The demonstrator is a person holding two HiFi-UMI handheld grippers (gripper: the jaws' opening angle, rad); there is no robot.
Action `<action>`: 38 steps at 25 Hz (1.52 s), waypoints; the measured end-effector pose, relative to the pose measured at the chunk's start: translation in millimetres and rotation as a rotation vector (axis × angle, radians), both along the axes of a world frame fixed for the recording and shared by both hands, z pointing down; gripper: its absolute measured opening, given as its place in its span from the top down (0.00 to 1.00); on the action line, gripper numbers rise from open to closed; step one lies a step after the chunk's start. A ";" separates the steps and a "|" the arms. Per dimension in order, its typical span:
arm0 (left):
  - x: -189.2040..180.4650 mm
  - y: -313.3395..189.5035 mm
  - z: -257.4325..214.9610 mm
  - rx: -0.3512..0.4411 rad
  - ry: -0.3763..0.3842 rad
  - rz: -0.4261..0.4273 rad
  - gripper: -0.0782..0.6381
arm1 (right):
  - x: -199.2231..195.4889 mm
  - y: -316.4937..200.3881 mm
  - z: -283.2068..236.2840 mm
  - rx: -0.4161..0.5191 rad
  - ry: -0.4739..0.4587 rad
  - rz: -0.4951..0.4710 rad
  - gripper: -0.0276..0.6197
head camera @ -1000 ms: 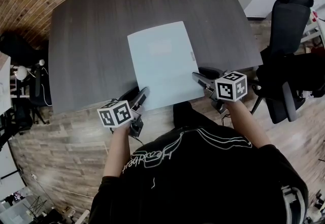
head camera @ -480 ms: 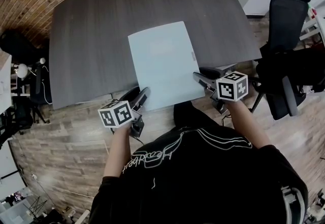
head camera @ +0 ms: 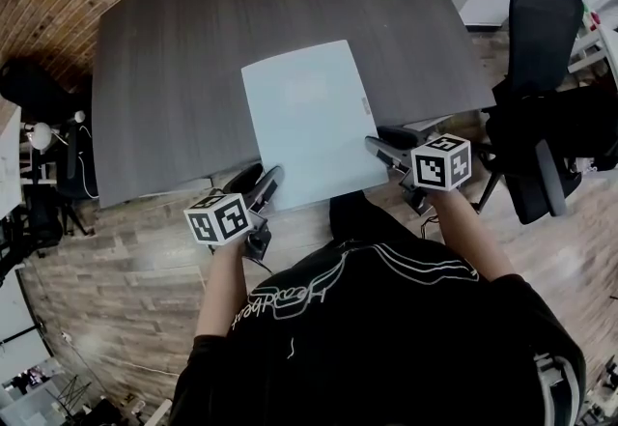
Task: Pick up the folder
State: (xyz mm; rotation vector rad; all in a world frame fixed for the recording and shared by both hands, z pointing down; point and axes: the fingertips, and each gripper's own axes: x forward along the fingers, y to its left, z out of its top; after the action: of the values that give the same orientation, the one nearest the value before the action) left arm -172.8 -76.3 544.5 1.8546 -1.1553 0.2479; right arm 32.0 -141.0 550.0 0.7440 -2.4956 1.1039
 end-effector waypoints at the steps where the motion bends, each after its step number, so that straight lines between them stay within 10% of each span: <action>1: -0.2 0.2 -0.1 0.002 0.003 0.006 0.58 | -0.4 0.9 -0.3 0.006 -0.002 -0.007 0.71; 15: 11.5 29.7 8.3 -0.030 0.191 0.175 0.40 | 4.0 32.7 -4.5 -0.116 -0.210 -0.118 0.54; 26: 20.0 37.7 25.3 -0.096 0.373 0.152 0.39 | 0.7 40.8 21.7 -0.265 -0.280 -0.109 0.53; 38: 32.4 40.2 30.4 -0.102 0.361 0.201 0.39 | -2.2 42.0 27.4 -0.310 -0.342 -0.107 0.52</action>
State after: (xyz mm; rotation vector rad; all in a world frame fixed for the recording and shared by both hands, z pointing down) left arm -140.4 -36.1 574.9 1.8329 -0.6987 0.0770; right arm 29.8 -99.0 577.4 0.3541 -2.5003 1.6430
